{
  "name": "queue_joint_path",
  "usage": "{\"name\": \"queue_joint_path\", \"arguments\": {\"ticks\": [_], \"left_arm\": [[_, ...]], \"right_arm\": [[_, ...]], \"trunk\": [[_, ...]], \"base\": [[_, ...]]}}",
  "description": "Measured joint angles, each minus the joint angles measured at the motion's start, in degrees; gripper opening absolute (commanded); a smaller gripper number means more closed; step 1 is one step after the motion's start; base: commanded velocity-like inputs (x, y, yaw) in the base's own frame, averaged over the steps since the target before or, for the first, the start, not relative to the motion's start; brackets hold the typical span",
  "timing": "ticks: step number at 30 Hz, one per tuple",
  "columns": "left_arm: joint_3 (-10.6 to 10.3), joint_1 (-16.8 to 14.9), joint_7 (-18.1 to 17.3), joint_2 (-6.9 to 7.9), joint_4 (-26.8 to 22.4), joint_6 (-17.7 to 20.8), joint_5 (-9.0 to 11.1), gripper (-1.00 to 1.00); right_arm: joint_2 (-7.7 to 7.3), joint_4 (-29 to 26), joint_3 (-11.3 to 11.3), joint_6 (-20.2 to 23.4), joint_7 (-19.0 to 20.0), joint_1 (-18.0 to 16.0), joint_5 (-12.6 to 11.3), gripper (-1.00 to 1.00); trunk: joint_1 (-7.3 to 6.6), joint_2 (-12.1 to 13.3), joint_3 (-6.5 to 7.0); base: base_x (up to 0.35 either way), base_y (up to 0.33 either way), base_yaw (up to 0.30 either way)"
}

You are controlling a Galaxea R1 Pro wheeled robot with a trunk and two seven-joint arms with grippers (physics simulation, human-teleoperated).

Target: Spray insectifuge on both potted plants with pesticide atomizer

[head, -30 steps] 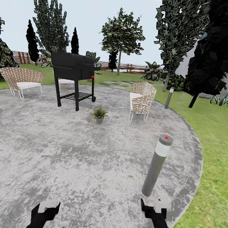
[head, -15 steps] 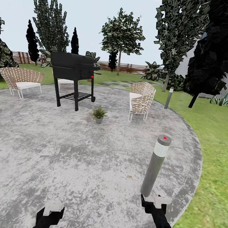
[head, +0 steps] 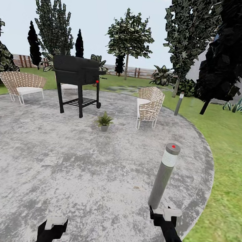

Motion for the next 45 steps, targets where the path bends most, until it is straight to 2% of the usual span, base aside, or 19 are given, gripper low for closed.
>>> {"name": "queue_joint_path", "arguments": {"ticks": [7,29,36,45], "left_arm": [[-0.2,-0.03,-0.03,0.0,0.01,-0.03,-0.01,1.0],[-0.57,-0.02,-0.03,-0.17,0.17,-0.23,-0.3,1.0],[-0.59,-0.02,-0.03,-0.1,2.05,-3.25,-0.24,1.0],[-0.56,-0.09,-0.03,-0.09,2.71,-3.76,-0.09,1.0]], "right_arm": [[0.0,-0.01,-0.07,0.08,-0.07,0.0,-0.05,1.0],[0.04,-0.02,-0.16,0.07,-0.09,0.0,-0.06,1.0],[0.03,-0.02,-0.09,0.05,-0.09,0.0,-0.06,1.0],[0.03,-0.03,-0.08,0.0,-0.09,0.0,-0.06,1.0]], "trunk": [[1.53,-2.79,-1.48],[6.37,-11.62,-7.38],[7.9,-14.43,-9.27],[9.88,-18.04,-11.7]], "base": [[0.0,0.0,0.0],[0.0,0.0,0.0],[0.0,0.0,0.0],[0.0,0.0,0.0]]}}
